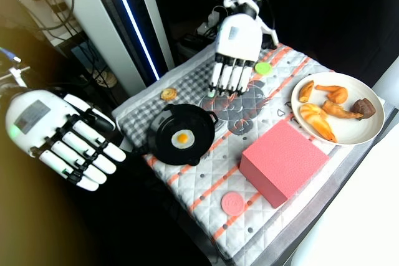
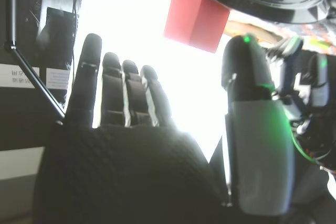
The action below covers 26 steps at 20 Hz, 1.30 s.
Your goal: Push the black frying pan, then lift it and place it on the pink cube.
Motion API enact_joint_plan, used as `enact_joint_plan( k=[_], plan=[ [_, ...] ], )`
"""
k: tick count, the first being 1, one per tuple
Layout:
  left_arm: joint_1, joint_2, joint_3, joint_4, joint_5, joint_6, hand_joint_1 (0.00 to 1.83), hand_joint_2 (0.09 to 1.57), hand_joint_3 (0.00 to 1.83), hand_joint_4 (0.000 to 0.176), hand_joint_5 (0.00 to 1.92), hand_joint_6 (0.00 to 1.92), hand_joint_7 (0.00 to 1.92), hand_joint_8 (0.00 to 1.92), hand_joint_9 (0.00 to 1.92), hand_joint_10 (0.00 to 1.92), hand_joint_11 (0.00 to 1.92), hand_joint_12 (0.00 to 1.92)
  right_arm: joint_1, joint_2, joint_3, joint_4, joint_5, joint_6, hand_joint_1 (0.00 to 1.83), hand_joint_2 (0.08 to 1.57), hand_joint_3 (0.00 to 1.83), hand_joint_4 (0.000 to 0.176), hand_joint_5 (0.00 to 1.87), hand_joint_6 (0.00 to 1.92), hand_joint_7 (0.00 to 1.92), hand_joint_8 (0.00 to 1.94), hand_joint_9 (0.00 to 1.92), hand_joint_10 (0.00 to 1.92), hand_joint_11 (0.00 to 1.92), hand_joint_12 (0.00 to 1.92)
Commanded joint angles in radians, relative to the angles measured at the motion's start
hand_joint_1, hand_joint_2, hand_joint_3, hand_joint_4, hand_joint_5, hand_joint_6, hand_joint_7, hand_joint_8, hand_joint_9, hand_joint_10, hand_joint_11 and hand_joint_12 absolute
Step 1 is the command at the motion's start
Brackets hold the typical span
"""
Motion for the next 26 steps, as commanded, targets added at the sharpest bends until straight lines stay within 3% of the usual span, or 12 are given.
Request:
enact_joint_plan(
  k=[1,4,5,6,9,11,14,18,22,24,25,26],
  plan=[
    [-0.019,0.009,-0.006,-0.011,-0.085,-0.001,1.08,1.34,0.0,0.0,0.52,0.47,0.48,0.66,0.31,1.12,0.15,1.64,0.016,0.005,0.012,0.012,0.073,-0.006,0.83,1.08,0.0,0.0,0.0,0.0,0.03,0.0,0.03,0.01,0.0,0.34],
    [-0.038,0.039,-0.014,-0.021,-0.095,-0.002,1.11,1.32,0.0,0.0,0.63,0.21,0.62,0.28,0.41,0.86,0.17,1.5,0.023,0.002,0.027,0.008,-0.004,-0.042,0.82,1.09,0.0,0.0,0.0,0.0,0.01,0.0,0.02,0.0,0.0,0.32],
    [-0.042,0.047,-0.015,-0.03,-0.099,-0.002,1.11,1.31,0.0,0.0,0.62,0.16,0.62,0.23,0.39,0.84,0.16,1.53,0.028,-0.003,0.035,0.008,-0.021,-0.042,0.83,1.09,0.0,0.0,0.0,0.0,0.02,0.0,0.01,0.0,0.0,0.28],
    [-0.045,0.049,-0.015,-0.034,-0.1,-0.002,1.08,1.32,0.0,0.0,0.63,0.13,0.63,0.2,0.38,0.85,0.16,1.57,0.032,-0.006,0.038,0.008,-0.029,-0.042,0.84,1.09,0.0,0.0,0.01,0.0,0.02,0.0,0.02,0.0,0.0,0.35],
    [-0.052,0.057,-0.005,-0.054,-0.089,-0.002,1.03,1.36,0.01,0.0,0.65,0.11,0.67,0.23,0.35,0.95,0.07,1.6,0.079,-0.037,0.063,0.006,-0.109,-0.07,0.87,1.09,0.0,0.0,0.01,0.0,0.02,0.0,0.03,0.0,0.0,0.44],
    [-0.052,0.057,0.009,-0.078,-0.084,-0.002,0.95,1.39,0.03,0.0,0.62,0.1,0.63,0.24,0.31,1.04,0.07,1.7,0.127,-0.057,0.082,-0.001,-0.177,-0.106,0.86,1.1,0.0,0.0,0.0,0.0,0.02,0.0,0.02,0.0,0.0,0.25],
    [-0.072,0.069,0.013,-0.087,-0.084,-0.002,0.9,1.37,0.03,0.0,0.56,0.16,0.49,0.53,0.28,1.08,0.05,1.73,0.209,-0.114,0.137,-0.004,-0.299,-0.148,0.85,1.1,0.0,0.0,0.01,0.0,0.02,0.0,0.03,0.0,0.0,0.16],
    [-0.077,0.089,0.003,-0.07,-0.072,-0.002,0.94,1.37,0.04,0.0,0.55,0.19,0.49,0.55,0.32,1.05,0.09,1.7,0.299,-0.187,0.208,-0.008,-0.427,-0.18,0.83,1.1,0.0,0.0,0.0,0.0,0.0,0.0,0.01,0.0,0.0,0.06],
    [-0.077,0.103,-0.003,-0.073,-0.072,-0.002,0.97,1.34,0.05,0.0,0.56,0.23,0.53,0.53,0.36,0.99,0.09,1.69,0.361,-0.246,0.262,-0.007,-0.522,-0.218,0.85,1.12,0.0,0.0,0.02,0.0,0.04,0.0,0.06,0.01,0.0,0.47],
    [-0.077,0.104,-0.004,-0.074,-0.074,-0.002,0.98,1.33,0.06,0.0,0.53,0.24,0.51,0.54,0.33,1.02,0.04,1.7,0.38,-0.267,0.279,0.006,-0.549,-0.245,0.85,1.16,0.01,0.0,0.06,0.01,0.11,0.01,0.12,0.03,0.0,0.58],
    [-0.077,0.105,-0.004,-0.077,-0.075,-0.002,1.06,1.3,0.05,0.0,0.55,0.22,0.55,0.53,0.34,1.03,0.03,1.7,0.393,-0.277,0.289,0.012,-0.564,-0.26,0.84,1.19,0.01,0.0,0.21,0.05,0.29,0.04,0.3,0.08,0.0,1.1],
    [-0.076,0.106,-0.004,-0.079,-0.075,-0.002,1.06,1.3,0.05,0.0,0.55,0.22,0.55,0.53,0.34,1.03,0.03,1.7,0.407,-0.286,0.299,0.013,-0.58,-0.272,0.84,1.19,0.01,0.0,0.21,0.05,0.29,0.04,0.3,0.08,0.0,1.1]
  ],
)
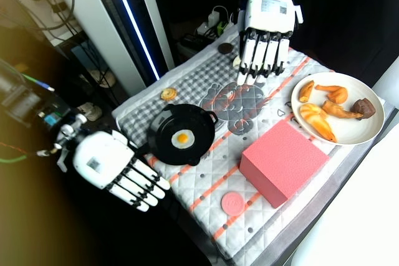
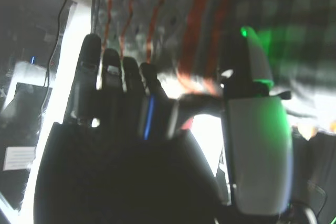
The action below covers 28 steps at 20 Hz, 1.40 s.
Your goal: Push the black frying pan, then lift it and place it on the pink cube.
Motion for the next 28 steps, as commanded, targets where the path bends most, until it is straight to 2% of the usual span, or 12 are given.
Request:
enact_joint_plan(
  k=[1,2,3,4,5,6,7,12,15,19,25,28],
  plan=[
    [-0.012,0.01,-0.003,-0.018,-0.076,0.001,1.07,1.3,0.05,0.0,0.58,0.19,0.57,0.47,0.36,1.02,0.04,1.7,0.024,-0.009,0.013,-0.005,0.064,-0.023,0.91,1.21,0.0,0.0,0.39,0.09,0.55,0.09,0.46,0.39,0.08,1.48],
    [-0.008,0.01,-0.002,-0.023,-0.078,0.001,1.1,1.28,0.05,0.0,0.6,0.16,0.6,0.42,0.37,1.0,0.06,1.69,0.06,-0.028,0.029,0.009,0.032,-0.07,0.97,1.21,0.0,0.0,0.48,0.18,0.65,0.24,0.49,0.85,0.26,1.67],
    [-0.006,0.01,-0.001,-0.028,-0.08,0.001,1.09,1.29,0.06,0.0,0.61,0.12,0.63,0.35,0.38,0.99,0.08,1.68,0.082,-0.041,0.04,0.018,0.013,-0.104,1.13,1.29,0.0,0.0,0.49,1.21,0.76,1.27,0.83,1.52,0.83,1.87],
    [-0.002,0.011,-0.001,-0.034,-0.083,0.001,1.11,1.28,0.07,0.0,0.63,0.1,0.65,0.3,0.39,0.95,0.08,1.67,0.103,-0.055,0.05,0.028,-0.004,-0.138,1.01,1.33,0.0,0.0,0.57,1.52,0.79,1.7,1.02,1.84,1.12,1.91],
    [0.0,0.012,-0.001,-0.037,-0.084,0.001,1.09,1.29,0.07,0.0,0.63,0.07,0.66,0.24,0.38,0.93,0.06,1.68,0.121,-0.068,0.061,0.042,-0.017,-0.169,0.96,1.34,0.0,0.0,0.57,1.61,0.81,1.89,1.08,1.9,1.21,1.92],
    [0.001,0.012,-0.001,-0.038,-0.084,0.0,1.06,1.29,0.08,0.0,0.61,0.05,0.64,0.19,0.35,0.91,0.03,1.69,0.136,-0.078,0.071,0.052,-0.025,-0.187,0.97,1.36,0.01,0.0,0.56,1.68,0.9,1.93,1.16,1.92,1.3,1.92],
    [0.003,0.012,-0.001,-0.04,-0.084,0.0,1.06,1.28,0.07,0.0,0.61,0.04,0.64,0.14,0.35,0.85,0.02,1.67,0.148,-0.09,0.085,0.058,-0.03,-0.192,1.1,1.31,0.0,0.0,0.73,1.87,0.97,1.94,1.2,1.92,1.33,1.92],
    [0.014,0.014,0.003,-0.058,-0.086,0.0,0.99,1.3,0.07,0.0,0.6,0.02,0.65,0.08,0.36,0.78,0.03,1.64,0.181,-0.115,0.121,0.082,-0.032,-0.192,1.32,1.28,0.0,0.0,1.33,1.92,1.51,1.94,1.6,1.92,1.62,1.92],
    [0.02,0.014,0.005,-0.068,-0.088,0.0,0.95,1.31,0.07,0.0,0.59,0.01,0.64,0.06,0.35,0.75,0.01,1.62,0.185,-0.121,0.122,0.091,-0.022,-0.192,1.39,1.29,0.0,0.0,1.37,1.92,1.54,1.94,1.62,1.92,1.65,1.92],
    [0.025,0.015,0.011,-0.074,-0.083,-0.001,0.83,1.36,0.06,0.0,0.6,0.01,0.65,0.05,0.33,0.83,0.0,1.67,0.156,-0.123,0.105,0.127,0.043,-0.192,1.43,1.27,0.0,0.0,1.25,1.92,1.44,1.94,1.53,1.92,1.55,1.92],
    [0.041,0.021,0.021,-0.108,-0.089,-0.002,0.79,1.37,0.04,0.0,0.57,0.0,0.64,0.03,0.31,0.83,0.0,1.65,0.148,-0.093,0.019,0.134,0.25,-0.182,1.39,1.34,0.02,0.0,1.25,1.92,1.54,1.94,1.65,1.92,1.64,1.92],
    [0.05,0.021,0.027,-0.121,-0.091,-0.003,0.81,1.37,0.03,0.0,0.57,0.01,0.63,0.02,0.31,0.78,0.03,1.61,0.071,-0.064,-0.019,0.111,0.4,-0.073,1.43,1.34,0.01,0.0,1.25,1.92,1.55,1.94,1.66,1.92,1.68,1.92]
  ],
)
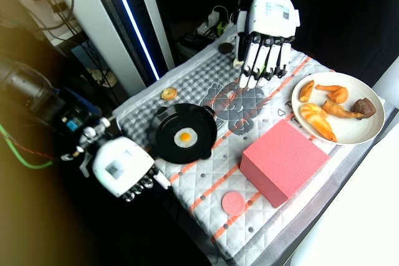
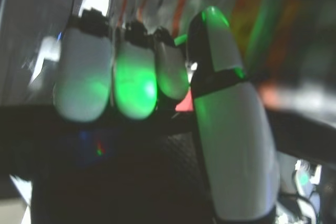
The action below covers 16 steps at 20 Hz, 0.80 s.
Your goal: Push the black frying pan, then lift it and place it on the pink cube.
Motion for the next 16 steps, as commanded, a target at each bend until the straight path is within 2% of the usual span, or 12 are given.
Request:
enact_joint_plan(
  k=[1,4,5,6,8,9,10,12,14,16],
  plan=[
    [-0.003,0.01,0.002,-0.018,-0.086,-0.003,0.81,1.37,0.03,0.0,0.57,0.01,0.63,0.02,0.31,0.78,0.03,1.61,-0.007,0.009,-0.015,-0.044,0.183,0.042,1.43,1.34,0.01,0.0,1.25,1.92,1.55,1.94,1.66,1.92,1.68,1.92],
    [0.016,0.015,0.004,-0.047,-0.101,-0.003,0.84,1.37,0.02,0.0,0.59,0.01,0.62,0.01,0.31,0.69,0.0,1.6,-0.019,0.031,-0.042,-0.088,0.273,0.091,1.43,1.33,0.0,0.0,1.26,1.92,1.54,1.94,1.66,1.92,1.68,1.92],
    [0.022,0.018,0.004,-0.053,-0.104,-0.003,0.81,1.37,0.02,0.0,0.57,0.0,0.61,0.0,0.29,0.67,0.0,1.54,-0.019,0.036,-0.049,-0.099,0.295,0.098,1.44,1.32,0.0,0.0,1.26,1.92,1.54,1.94,1.66,1.92,1.68,1.92],
    [0.027,0.019,0.005,-0.06,-0.104,-0.003,0.86,1.36,0.0,0.0,0.59,0.01,0.63,0.01,0.32,0.69,0.0,1.58,-0.019,0.043,-0.056,-0.105,0.312,0.101,1.42,1.32,0.0,0.0,1.28,1.92,1.58,1.94,1.69,1.92,1.7,1.92],
    [0.034,0.023,0.008,-0.077,-0.106,-0.003,0.82,1.37,0.01,0.0,0.59,0.01,0.61,0.0,0.28,0.68,0.0,1.55,-0.019,0.057,-0.067,-0.128,0.35,0.112,1.43,1.32,0.0,0.0,1.3,1.92,1.58,1.94,1.7,1.92,1.71,1.92],
    [0.035,0.023,0.009,-0.078,-0.105,-0.003,0.77,1.38,0.02,0.0,0.58,0.01,0.59,0.0,0.27,0.67,0.0,1.53,-0.018,0.064,-0.069,-0.136,0.367,0.114,1.41,1.32,0.0,0.0,1.3,1.92,1.55,1.94,1.66,1.92,1.67,1.92],
    [0.035,0.023,0.01,-0.078,-0.103,-0.003,0.82,1.37,0.01,0.0,0.62,0.02,0.64,0.02,0.31,0.7,0.0,1.59,-0.018,0.068,-0.069,-0.146,0.382,0.121,1.43,1.3,0.0,0.0,1.3,1.92,1.51,1.94,1.63,1.92,1.63,1.92],
    [0.035,0.024,0.01,-0.078,-0.104,-0.003,0.86,1.37,0.01,0.0,0.63,0.02,0.67,0.03,0.29,0.81,0.0,1.59,0.01,0.082,-0.068,-0.171,0.387,0.129,1.38,1.31,0.0,0.0,1.26,1.92,1.48,1.94,1.6,1.92,1.62,1.92],
    [0.035,0.027,0.009,-0.08,-0.104,-0.004,0.81,1.38,0.01,0.0,0.61,0.01,0.64,0.01,0.25,0.81,0.0,1.61,0.036,0.09,-0.067,-0.188,0.387,0.13,1.37,1.31,0.0,0.0,1.24,1.92,1.45,1.94,1.59,1.92,1.61,1.92],
    [0.035,0.033,0.006,-0.082,-0.105,-0.004,0.88,1.36,0.0,0.0,0.61,0.01,0.63,0.01,0.26,0.82,0.0,1.65,0.071,0.102,-0.065,-0.206,0.387,0.13,1.41,1.3,0.0,0.0,1.21,1.92,1.45,1.94,1.6,1.92,1.64,1.92]
  ],
)
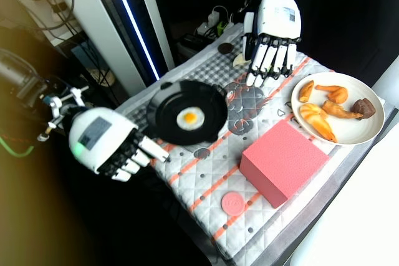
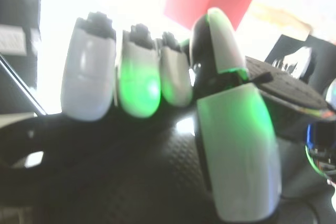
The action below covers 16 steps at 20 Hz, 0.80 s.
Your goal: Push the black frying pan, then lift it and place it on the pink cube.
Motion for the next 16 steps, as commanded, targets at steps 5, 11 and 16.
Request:
enact_joint_plan(
  k=[5,11,16],
  plan=[
    [-0.005,0.015,-0.005,-0.017,-0.084,-0.004,0.95,1.35,0.0,0.0,0.62,0.01,0.63,0.0,0.26,0.78,0.0,1.58,0.131,0.016,0.051,-0.06,0.034,0.003,1.47,1.27,0.0,0.0,1.23,1.92,1.43,1.94,1.58,1.92,1.63,1.92],
    [0.014,0.018,0.004,-0.07,-0.113,-0.003,1.06,1.33,0.0,0.0,0.64,0.01,0.65,0.01,0.28,0.73,0.0,1.52,0.28,-0.029,0.148,-0.075,-0.101,0.003,1.37,1.28,0.0,0.0,1.25,1.92,1.44,1.94,1.58,1.92,1.6,1.92],
    [0.017,0.019,0.006,-0.071,-0.113,-0.003,1.0,1.33,0.0,0.0,0.63,0.0,0.63,0.0,0.31,0.65,0.0,1.52,0.409,-0.092,0.25,-0.079,-0.248,-0.017,1.41,1.26,0.0,0.0,1.16,1.92,1.4,1.94,1.55,1.92,1.57,1.92]
  ],
)
